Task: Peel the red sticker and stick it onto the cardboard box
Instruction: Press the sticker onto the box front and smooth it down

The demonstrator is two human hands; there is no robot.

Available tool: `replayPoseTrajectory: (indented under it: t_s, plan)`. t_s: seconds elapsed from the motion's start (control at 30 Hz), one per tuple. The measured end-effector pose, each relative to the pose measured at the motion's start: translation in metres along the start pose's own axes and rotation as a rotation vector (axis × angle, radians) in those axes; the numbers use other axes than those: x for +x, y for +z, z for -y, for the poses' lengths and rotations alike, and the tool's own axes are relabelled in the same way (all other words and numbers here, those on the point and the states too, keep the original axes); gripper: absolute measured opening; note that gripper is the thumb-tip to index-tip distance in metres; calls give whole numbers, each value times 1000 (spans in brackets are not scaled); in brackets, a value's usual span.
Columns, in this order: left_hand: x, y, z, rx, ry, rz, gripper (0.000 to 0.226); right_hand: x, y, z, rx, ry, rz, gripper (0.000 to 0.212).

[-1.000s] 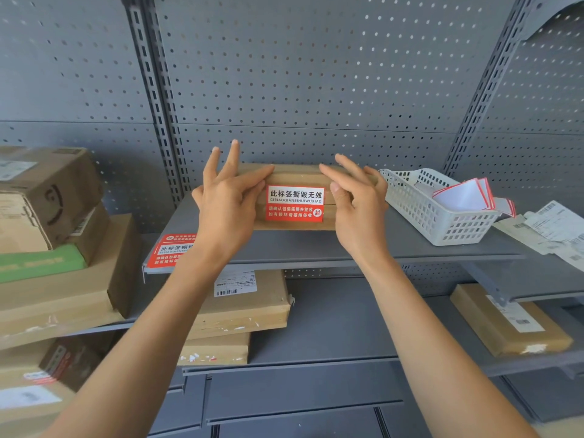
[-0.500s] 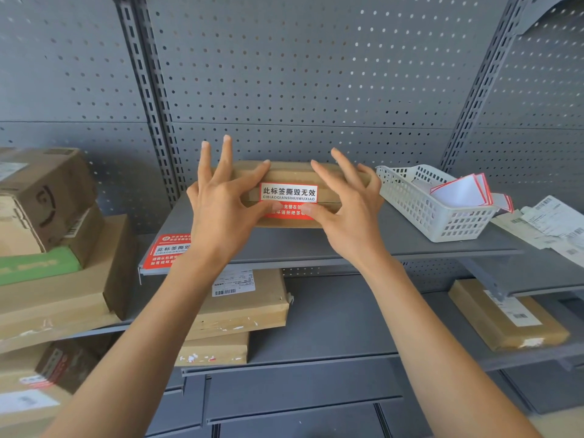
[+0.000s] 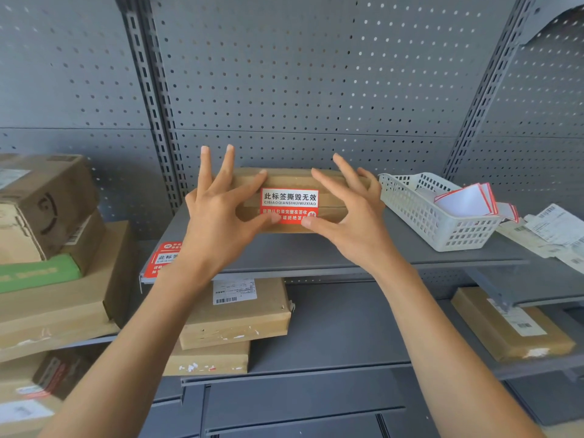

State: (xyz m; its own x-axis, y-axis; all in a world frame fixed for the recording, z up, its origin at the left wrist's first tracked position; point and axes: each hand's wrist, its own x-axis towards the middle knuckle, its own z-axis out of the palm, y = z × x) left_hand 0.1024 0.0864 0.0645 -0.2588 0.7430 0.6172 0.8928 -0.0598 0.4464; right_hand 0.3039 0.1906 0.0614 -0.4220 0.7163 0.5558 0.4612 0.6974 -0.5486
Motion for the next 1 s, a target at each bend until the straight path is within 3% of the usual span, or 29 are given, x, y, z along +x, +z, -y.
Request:
replayPoseTrajectory:
  t_s: [0.17, 0.73, 1.0]
  plan:
    - [-2, 6, 3, 60, 59, -34, 83, -2, 4, -1, -117, -48, -65, 88]
    - [-8, 17, 31, 144, 192, 66, 72, -5, 3, -23, -107, -20, 83, 83]
    - [-23, 26, 32, 139, 126, 104, 67, -16, 7, -28, -42, 24, 142, 74]
